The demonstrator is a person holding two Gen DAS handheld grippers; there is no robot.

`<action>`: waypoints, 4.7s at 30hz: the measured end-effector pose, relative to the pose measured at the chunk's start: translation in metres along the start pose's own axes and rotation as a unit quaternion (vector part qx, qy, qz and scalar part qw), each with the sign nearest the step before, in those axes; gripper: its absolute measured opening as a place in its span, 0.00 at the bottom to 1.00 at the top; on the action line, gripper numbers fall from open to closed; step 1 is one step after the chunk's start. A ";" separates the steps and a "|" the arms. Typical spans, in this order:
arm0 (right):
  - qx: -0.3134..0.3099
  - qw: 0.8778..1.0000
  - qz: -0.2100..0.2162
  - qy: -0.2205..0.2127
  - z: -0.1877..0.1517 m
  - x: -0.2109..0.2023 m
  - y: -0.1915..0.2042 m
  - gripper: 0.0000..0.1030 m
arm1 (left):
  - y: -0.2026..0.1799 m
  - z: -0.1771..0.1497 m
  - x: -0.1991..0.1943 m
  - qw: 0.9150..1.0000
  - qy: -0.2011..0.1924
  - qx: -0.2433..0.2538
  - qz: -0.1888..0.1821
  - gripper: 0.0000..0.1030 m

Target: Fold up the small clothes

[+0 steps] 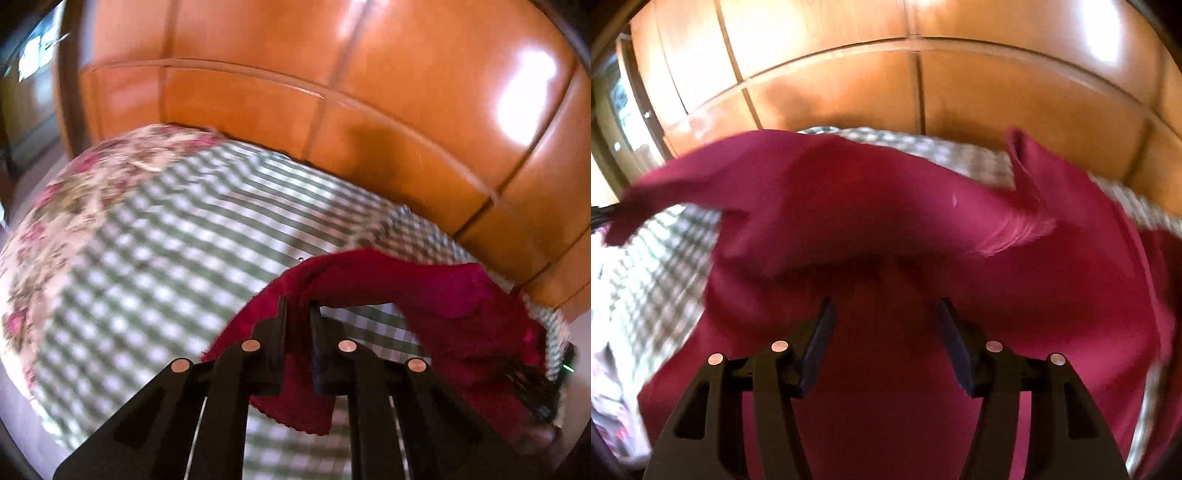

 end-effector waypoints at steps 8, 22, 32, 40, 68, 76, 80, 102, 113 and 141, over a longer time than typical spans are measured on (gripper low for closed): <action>0.068 0.997 -0.036 -0.029 0.083 0.030 -0.001 0.55 | 0.081 0.013 0.004 0.993 0.049 -0.106 -0.023 0.12; 0.050 0.998 0.008 -0.021 -0.076 -0.031 0.009 0.70 | 0.146 -0.021 0.046 0.983 0.015 -0.181 -0.010 0.79; 0.094 0.996 0.002 0.002 -0.125 -0.048 0.007 0.70 | 0.142 -0.020 0.080 0.982 0.005 -0.187 -0.019 0.05; 0.081 0.997 0.000 0.012 -0.153 -0.050 0.014 0.72 | 0.136 -0.025 0.057 0.982 -0.007 -0.189 0.018 0.50; 0.143 0.987 -0.036 0.057 -0.288 -0.122 -0.093 0.08 | -0.100 -0.216 0.080 0.959 0.171 0.178 -0.142 0.21; 0.207 0.973 -0.101 -0.022 -0.267 -0.149 -0.145 0.41 | -0.119 -0.184 0.039 0.975 0.070 0.149 -0.152 0.46; 0.209 0.967 -0.147 0.009 -0.249 -0.116 -0.181 0.41 | -0.159 -0.170 0.040 0.968 0.053 0.176 -0.169 0.55; 0.430 0.862 -0.256 -0.076 -0.199 -0.230 -0.440 0.04 | -0.284 -0.184 0.119 0.943 0.140 0.273 -0.127 0.55; 0.535 0.828 -0.105 -0.132 -0.249 -0.165 -0.444 0.71 | -0.291 -0.177 0.130 0.950 0.133 0.261 -0.111 0.58; 0.426 0.904 0.016 -0.040 -0.238 -0.119 -0.346 0.57 | -0.197 -0.173 0.089 0.983 0.072 0.152 -0.078 0.65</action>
Point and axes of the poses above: each gripper's, at about its wrist camera, not at the fingertips, and x roughly the way its jaws point, y to its left, z to its top, the point moved 1 cm from there along x, roughly the way its jaws point, and after that the axes turned 14 degrees about y, right-handed, at the moved point
